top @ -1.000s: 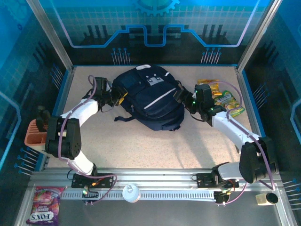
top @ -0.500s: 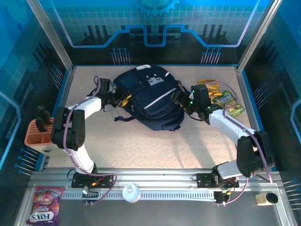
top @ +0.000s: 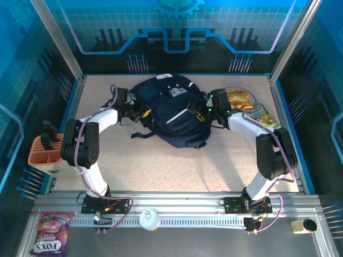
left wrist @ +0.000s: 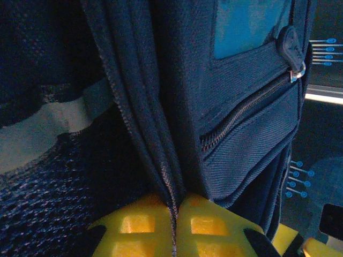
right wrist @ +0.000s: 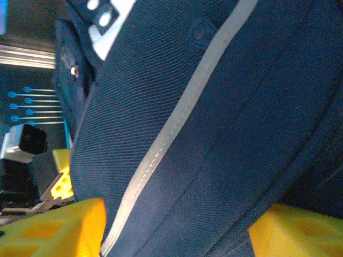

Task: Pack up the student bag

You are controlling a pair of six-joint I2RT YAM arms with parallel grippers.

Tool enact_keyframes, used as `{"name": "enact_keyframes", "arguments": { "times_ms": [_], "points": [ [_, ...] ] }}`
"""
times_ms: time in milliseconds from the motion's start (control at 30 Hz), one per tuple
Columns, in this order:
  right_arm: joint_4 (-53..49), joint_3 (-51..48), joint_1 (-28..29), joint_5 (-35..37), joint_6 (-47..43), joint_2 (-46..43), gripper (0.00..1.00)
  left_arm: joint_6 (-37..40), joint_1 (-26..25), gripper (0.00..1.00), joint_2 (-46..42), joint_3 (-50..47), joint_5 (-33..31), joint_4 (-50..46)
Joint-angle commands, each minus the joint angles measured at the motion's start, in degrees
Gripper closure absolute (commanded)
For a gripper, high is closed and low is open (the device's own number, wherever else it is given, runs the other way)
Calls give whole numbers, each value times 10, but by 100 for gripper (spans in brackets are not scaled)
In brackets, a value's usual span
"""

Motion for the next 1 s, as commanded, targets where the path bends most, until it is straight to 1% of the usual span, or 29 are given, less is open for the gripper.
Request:
{"name": "enact_keyframes", "arguments": {
  "times_ms": [0, 167, 300, 433, 500, 567, 667, 767, 967],
  "points": [
    [-6, 60, -8, -23, -50, 43, 32, -16, -21, 100, -21, -2, 27, 19],
    [-12, 137, -38, -32, -119, 99, 32, -51, -44, 100, -46, -39, 15, 64],
    [-50, 179, -58, -27, -154, 126, 32, -83, -70, 100, -50, -66, 9, 117],
    [-116, 172, -58, 37, -200, 79, 30, -102, -87, 100, -56, -81, -4, 150],
    [-154, 155, -55, 75, -214, 40, 29, -100, -93, 100, -64, -82, -7, 153],
    [-196, 145, -51, 93, -224, 4, 29, -90, -98, 100, -74, -82, -5, 145],
    [-249, 123, -21, 131, -238, -49, 30, -67, -105, 100, -88, -79, -10, 124],
    [-274, 106, 36, 169, -251, -82, 31, -56, -112, 100, -96, -77, -16, 112],
    [-308, 126, 175, 273, -255, -80, 38, -58, -114, 100, -103, -74, -14, 113]
  ]
}}
